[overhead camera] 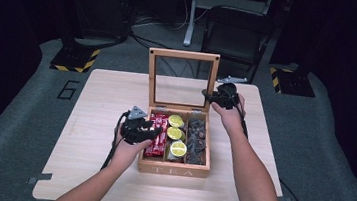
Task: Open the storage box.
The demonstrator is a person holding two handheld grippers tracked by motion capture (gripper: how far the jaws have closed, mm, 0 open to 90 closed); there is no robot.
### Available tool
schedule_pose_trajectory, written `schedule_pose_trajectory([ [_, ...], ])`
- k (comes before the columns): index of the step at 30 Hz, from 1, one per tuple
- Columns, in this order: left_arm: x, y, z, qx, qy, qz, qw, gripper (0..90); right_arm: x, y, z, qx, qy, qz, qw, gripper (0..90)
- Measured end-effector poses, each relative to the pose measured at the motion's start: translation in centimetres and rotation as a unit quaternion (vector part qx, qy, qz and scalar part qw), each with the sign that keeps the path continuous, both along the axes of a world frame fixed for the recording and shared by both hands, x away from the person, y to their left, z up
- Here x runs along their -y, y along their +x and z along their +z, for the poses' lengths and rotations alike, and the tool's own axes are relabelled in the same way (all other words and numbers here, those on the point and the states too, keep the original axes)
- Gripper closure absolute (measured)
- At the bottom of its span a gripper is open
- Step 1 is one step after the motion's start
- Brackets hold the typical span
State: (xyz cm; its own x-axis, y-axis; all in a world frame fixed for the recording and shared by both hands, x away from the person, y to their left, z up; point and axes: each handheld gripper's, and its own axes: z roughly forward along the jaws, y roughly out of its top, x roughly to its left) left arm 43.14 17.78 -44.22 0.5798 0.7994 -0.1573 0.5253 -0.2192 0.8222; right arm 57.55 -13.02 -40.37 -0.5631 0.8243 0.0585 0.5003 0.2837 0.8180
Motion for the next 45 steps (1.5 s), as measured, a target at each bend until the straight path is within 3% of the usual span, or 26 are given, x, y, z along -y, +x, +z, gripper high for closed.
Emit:
schedule_pose_trajectory([
  [4,0.7,-0.1,-0.7,-0.004,0.006,0.007,1.0,49.8,0.0,0.2,-0.1,-0.001,0.002,0.001,1.0,63.7],
  [6,0.8,-0.1,-1.1,-0.002,0.019,0.007,0.9998,49.0,0.1,0.3,-0.2,-0.001,0.001,0.001,1.0,63.5],
  [9,1.1,-0.1,-1.6,-0.015,0.023,0.018,0.9995,48.5,0.0,0.3,-0.2,-0.001,0.002,-0.001,1.0,63.3],
  [14,1.3,-0.2,-2.0,-0.008,0.038,0.023,0.999,49.6,0.0,0.5,-0.2,-0.004,-0.001,0.001,1.0,63.1],
  [16,1.4,-0.1,-2.1,-0.003,0.049,0.023,0.9985,53.8,0.0,0.5,-0.2,-0.005,0.0,-0.001,1.0,63.0],
  [21,1.5,-0.1,-2.2,-0.006,0.051,0.024,0.9984,66.0,0.0,0.7,-0.3,-0.003,-0.001,0.0,1.0,62.8],
  [24,1.6,-0.2,-2.1,0.005,0.063,0.022,0.9977,73.2,0.0,0.7,-0.3,-0.005,0.003,-0.001,1.0,62.7],
  [27,1.4,-0.3,-2.0,0.008,0.054,0.025,0.9982,81.2,-0.1,0.7,-0.3,-0.007,0.004,-0.005,1.0,62.4],
  [31,1.1,-0.2,-1.7,0.013,0.042,0.031,0.9986,85.0,-0.1,0.8,-0.3,-0.004,-0.002,-0.003,1.0,62.1],
  [36,0.8,-0.2,-1.1,0.015,0.026,0.031,0.9991,86.8,-0.2,0.7,-0.3,-0.006,0.0,-0.005,1.0,61.9],
  [45,0.1,-0.5,0.7,0.038,0.018,0.033,0.9986,87.1,-0.2,0.7,-0.4,-0.005,-0.001,-0.005,1.0,61.6],
])
